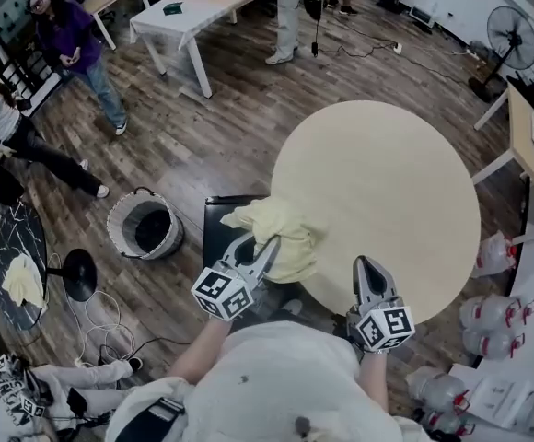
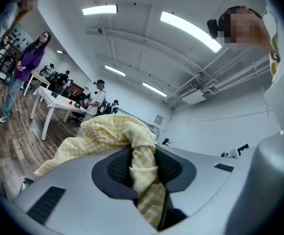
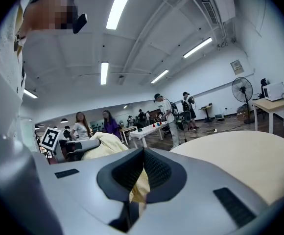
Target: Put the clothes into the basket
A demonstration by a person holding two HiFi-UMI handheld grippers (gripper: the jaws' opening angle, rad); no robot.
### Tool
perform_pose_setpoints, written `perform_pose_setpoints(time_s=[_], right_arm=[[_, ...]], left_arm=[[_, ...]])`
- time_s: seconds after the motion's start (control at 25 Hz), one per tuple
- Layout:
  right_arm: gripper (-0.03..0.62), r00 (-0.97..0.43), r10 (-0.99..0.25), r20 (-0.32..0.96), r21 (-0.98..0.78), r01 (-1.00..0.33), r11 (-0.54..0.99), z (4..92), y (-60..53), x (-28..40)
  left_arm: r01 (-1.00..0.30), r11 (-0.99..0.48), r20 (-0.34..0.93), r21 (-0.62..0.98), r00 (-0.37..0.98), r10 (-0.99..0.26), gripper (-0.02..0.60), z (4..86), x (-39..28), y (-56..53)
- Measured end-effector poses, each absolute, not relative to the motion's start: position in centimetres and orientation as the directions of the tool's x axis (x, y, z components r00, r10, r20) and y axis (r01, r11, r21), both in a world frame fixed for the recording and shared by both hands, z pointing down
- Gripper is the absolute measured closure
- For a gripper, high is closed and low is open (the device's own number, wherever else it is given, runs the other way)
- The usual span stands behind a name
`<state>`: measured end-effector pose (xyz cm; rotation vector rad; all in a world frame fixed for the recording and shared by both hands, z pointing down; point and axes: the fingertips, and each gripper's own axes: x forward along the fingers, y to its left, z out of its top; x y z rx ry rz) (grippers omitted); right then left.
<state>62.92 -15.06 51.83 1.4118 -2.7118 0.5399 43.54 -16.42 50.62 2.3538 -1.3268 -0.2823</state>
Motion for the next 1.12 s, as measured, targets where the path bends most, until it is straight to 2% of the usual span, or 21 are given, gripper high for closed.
perform_pose_setpoints(time_s=[0.44, 1.12], right_arm=[[0.585, -0.644, -0.742, 0.189, -0.293, -0.758, 0.583, 50.6, -15.5, 54.6], [0.585, -0.777, -0.597, 0.199, -0.275, -0.629, 0.727, 49.3, -11.8, 32.6]], left_arm=[[-0.817, -0.372, 0.020, 0.440, 0.423, -0.906, 0.456, 48.8, 33.5, -14.1], [-0.877, -0.214, 0.018, 0.430, 0.245, -0.969, 0.456, 47.6, 12.5, -6.1]])
